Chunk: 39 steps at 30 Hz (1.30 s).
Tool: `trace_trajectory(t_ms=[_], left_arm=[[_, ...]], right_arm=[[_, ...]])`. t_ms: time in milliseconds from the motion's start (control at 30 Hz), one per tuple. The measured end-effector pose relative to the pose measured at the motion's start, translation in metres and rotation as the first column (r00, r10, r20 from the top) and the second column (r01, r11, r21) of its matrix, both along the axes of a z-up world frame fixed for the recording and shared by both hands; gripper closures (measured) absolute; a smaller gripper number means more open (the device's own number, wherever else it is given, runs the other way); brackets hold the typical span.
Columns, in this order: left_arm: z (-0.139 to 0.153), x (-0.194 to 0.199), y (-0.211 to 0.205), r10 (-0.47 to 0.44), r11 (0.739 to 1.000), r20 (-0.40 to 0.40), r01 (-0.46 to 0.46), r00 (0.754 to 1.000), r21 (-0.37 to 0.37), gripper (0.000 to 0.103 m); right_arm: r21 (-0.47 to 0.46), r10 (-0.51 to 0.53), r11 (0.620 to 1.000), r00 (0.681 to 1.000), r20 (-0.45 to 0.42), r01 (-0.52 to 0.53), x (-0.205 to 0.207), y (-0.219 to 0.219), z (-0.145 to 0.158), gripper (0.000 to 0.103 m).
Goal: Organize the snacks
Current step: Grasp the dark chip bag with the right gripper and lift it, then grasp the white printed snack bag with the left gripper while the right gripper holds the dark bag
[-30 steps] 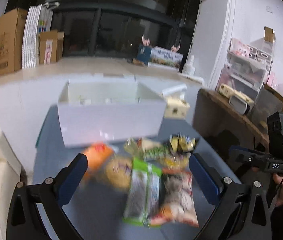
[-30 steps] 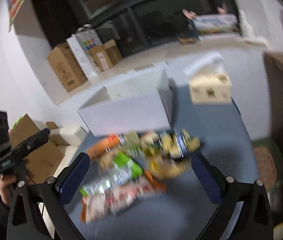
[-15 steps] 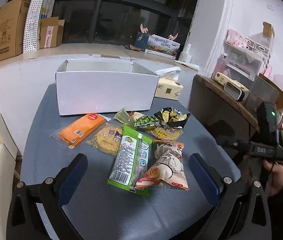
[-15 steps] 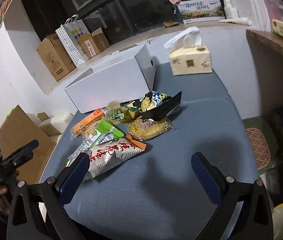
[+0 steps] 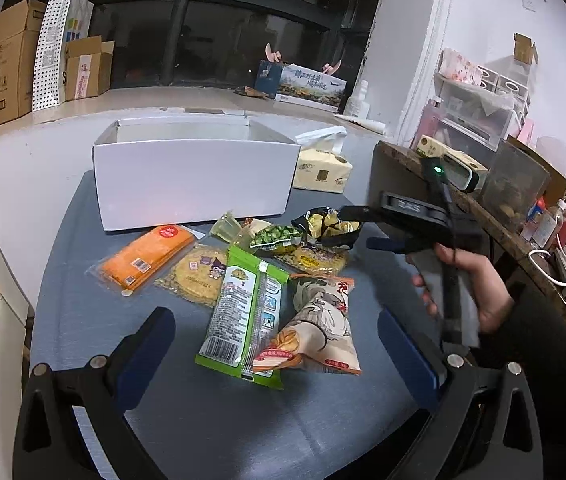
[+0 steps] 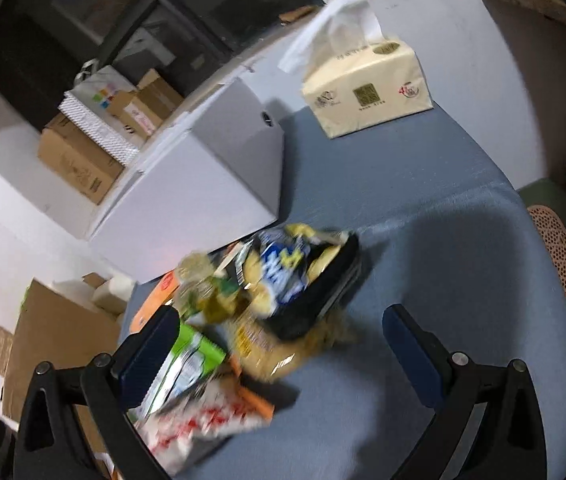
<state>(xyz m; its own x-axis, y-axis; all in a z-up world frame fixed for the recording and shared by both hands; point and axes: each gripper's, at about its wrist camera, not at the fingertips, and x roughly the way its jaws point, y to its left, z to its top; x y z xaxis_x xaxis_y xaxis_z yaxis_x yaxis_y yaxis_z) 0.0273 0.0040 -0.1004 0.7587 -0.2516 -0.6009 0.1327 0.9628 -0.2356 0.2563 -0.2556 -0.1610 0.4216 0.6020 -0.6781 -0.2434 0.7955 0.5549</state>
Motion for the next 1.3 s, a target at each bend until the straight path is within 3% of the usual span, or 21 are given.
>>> trace_trajectory(t_ms=[233, 333, 367, 400, 433, 500, 600, 900, 1133, 1300], left_arm=[[-0.001, -0.001, -0.007, -0.019, 0.999, -0.007, 0.019, 1.0, 0.027, 0.0], [-0.003, 0.0, -0.006, -0.015, 1.0, -0.015, 0.015, 1.0, 0.023, 0.0], [-0.004, 0.0, -0.006, -0.014, 1.0, -0.017, 0.014, 1.0, 0.018, 0.0], [-0.004, 0.001, -0.005, -0.012, 1.0, -0.017, 0.012, 1.0, 0.017, 0.0], [-0.004, 0.001, -0.006, -0.012, 1.0, -0.018, 0.013, 1.0, 0.017, 0.0], [-0.003, 0.0, -0.006, -0.015, 1.0, -0.017, 0.015, 1.0, 0.022, 0.0], [-0.002, 0.0, -0.006, -0.016, 1.0, -0.01, 0.016, 1.0, 0.023, 0.0], [0.0, 0.006, -0.009, -0.042, 0.998, -0.012, 0.042, 0.999, 0.037, 0.0], [0.006, 0.023, -0.035, -0.126, 0.983, -0.023, 0.128, 0.992, 0.129, 0.0], [0.004, 0.045, -0.058, -0.199, 0.958, -0.062, 0.208, 0.978, 0.196, 0.0]], right_arm=[[-0.045, 0.014, 0.999, 0.997, -0.079, -0.017, 0.025, 0.019, -0.021, 0.0], [-0.074, 0.026, 0.997, 0.998, -0.062, -0.03, 0.027, 0.023, -0.021, 0.001], [-0.089, 0.031, 0.995, 0.998, -0.047, -0.035, 0.027, 0.025, -0.02, 0.005], [-0.108, 0.032, 0.994, 0.999, -0.038, -0.036, 0.027, 0.026, -0.019, 0.032], [-0.121, 0.038, 0.992, 0.999, -0.033, -0.042, 0.028, 0.027, -0.019, 0.046], [-0.106, 0.041, 0.993, 0.999, -0.017, -0.042, 0.026, 0.026, -0.017, 0.05], [-0.126, 0.041, 0.991, 0.999, 0.031, -0.037, 0.017, 0.025, -0.008, 0.051], [-0.05, 0.015, 0.999, 0.986, 0.169, -0.007, -0.021, -0.007, 0.043, 0.052], [-0.026, 0.019, 1.0, 0.959, 0.281, -0.012, -0.083, -0.035, 0.083, 0.052], [-0.041, 0.008, 0.999, 0.949, 0.315, 0.005, -0.117, -0.05, 0.092, 0.052]])
